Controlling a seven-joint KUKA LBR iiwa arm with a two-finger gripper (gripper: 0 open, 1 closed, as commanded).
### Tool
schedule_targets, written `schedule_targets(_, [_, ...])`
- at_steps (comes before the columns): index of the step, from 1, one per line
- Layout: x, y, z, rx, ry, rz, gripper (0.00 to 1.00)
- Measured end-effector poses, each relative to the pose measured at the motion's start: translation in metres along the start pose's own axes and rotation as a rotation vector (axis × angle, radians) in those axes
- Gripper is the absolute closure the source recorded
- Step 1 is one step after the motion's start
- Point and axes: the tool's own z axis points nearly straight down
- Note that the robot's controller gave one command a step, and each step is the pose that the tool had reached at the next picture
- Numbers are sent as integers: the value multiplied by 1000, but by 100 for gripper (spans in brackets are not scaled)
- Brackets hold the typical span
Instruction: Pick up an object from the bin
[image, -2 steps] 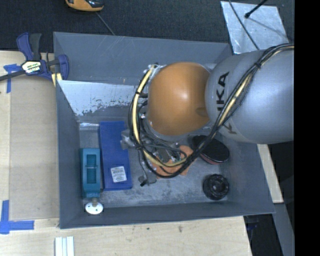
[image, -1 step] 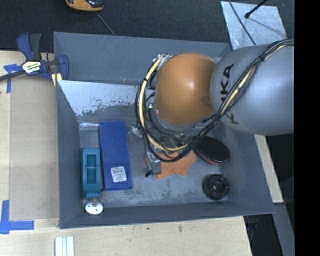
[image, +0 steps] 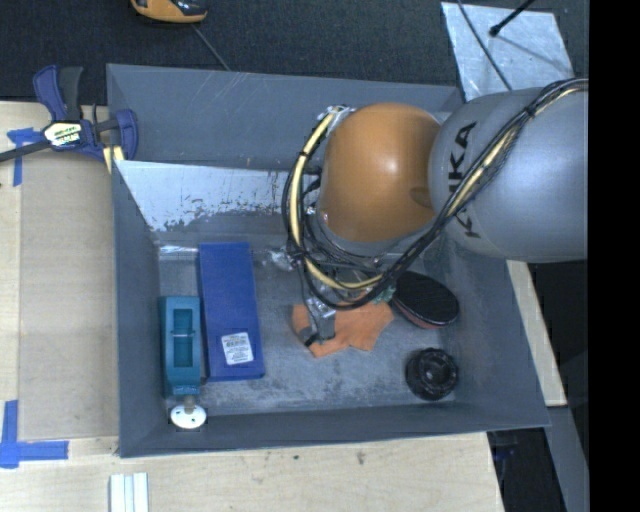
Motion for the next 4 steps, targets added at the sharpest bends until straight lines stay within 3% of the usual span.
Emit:
schedule_targets(2, [29, -35, 36, 0, -1, -87, 0])
schedule_targets(3, [24, -68, 74, 0, -1, -202, 0])
schedule_targets(4, [16, -66, 99, -2, 2, -170, 100])
